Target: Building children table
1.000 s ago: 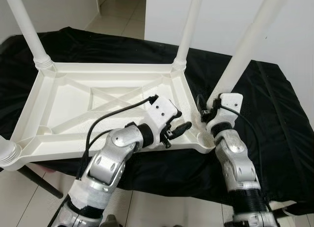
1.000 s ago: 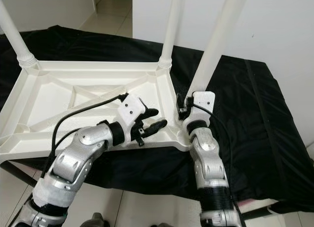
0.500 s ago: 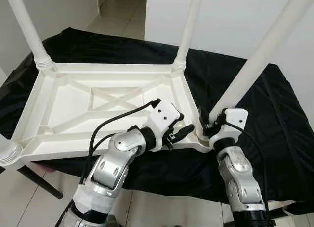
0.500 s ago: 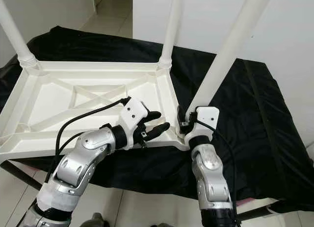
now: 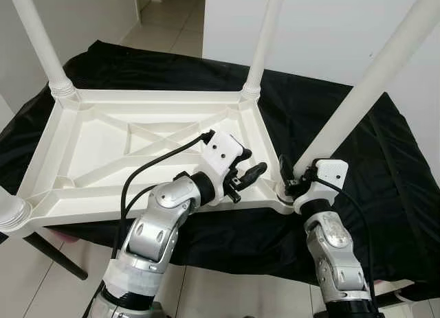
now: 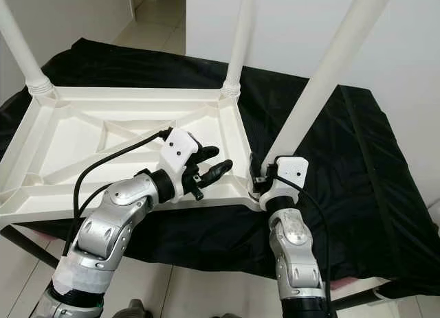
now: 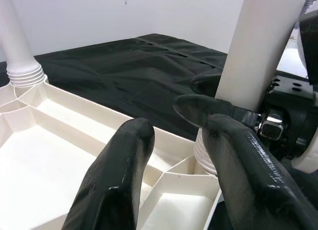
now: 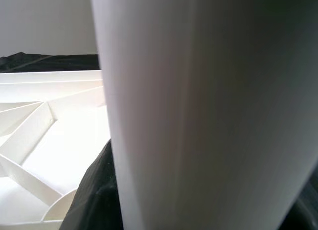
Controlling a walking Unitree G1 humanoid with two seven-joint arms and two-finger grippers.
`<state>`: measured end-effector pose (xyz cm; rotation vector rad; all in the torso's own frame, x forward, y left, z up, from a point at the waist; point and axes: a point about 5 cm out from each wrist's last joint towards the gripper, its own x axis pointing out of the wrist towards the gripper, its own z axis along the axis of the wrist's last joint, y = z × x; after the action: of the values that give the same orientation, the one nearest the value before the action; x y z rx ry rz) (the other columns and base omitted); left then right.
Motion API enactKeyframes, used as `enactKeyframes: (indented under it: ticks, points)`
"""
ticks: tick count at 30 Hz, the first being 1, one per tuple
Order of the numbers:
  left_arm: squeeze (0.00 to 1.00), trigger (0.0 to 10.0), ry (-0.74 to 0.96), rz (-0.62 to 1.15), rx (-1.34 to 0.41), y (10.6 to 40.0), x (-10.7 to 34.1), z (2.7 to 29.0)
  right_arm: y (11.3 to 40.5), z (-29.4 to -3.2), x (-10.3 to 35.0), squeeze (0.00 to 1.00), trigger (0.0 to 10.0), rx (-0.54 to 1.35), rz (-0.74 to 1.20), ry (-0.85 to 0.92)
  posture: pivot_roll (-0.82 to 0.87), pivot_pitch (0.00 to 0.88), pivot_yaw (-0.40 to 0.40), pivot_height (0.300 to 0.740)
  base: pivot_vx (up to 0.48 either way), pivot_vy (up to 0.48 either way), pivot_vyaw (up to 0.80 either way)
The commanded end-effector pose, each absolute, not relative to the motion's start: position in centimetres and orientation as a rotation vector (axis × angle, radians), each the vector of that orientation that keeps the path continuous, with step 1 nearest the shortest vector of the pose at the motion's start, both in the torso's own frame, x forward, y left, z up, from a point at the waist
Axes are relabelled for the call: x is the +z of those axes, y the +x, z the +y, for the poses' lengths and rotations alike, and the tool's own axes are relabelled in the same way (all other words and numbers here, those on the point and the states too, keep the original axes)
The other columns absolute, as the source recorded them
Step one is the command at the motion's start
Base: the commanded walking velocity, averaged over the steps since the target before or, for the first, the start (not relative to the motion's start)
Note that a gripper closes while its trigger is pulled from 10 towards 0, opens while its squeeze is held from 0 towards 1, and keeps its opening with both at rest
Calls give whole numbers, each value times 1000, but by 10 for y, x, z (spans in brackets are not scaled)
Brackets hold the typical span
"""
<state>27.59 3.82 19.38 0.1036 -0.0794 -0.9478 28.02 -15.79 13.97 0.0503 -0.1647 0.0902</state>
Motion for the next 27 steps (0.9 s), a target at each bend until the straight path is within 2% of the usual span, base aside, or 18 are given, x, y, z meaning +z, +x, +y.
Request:
enactKeyframes:
  ticks: [1, 9, 19, 27]
  points:
    - [0, 10000, 103, -76, -789, 282, 195, 43, 277, -157, 121, 0, 10000, 112, -75, 24, 135, 65, -68, 740, 0, 0, 0]
    - [0, 10000, 98, -71, -777, 281, 196, 47, 267, -161, 116, 0, 10000, 157, -88, -50, 137, 74, -70, 740, 0, 0, 0]
    - [0, 10000, 87, -66, -772, 281, 197, 48, 260, -166, 116, 0, 10000, 146, -97, -37, 134, 79, -68, 740, 0, 0, 0]
    - [0, 10000, 88, -64, -775, 281, 198, 48, 260, -162, 118, 0, 10000, 233, -124, -82, 135, 77, -62, 740, 0, 0, 0]
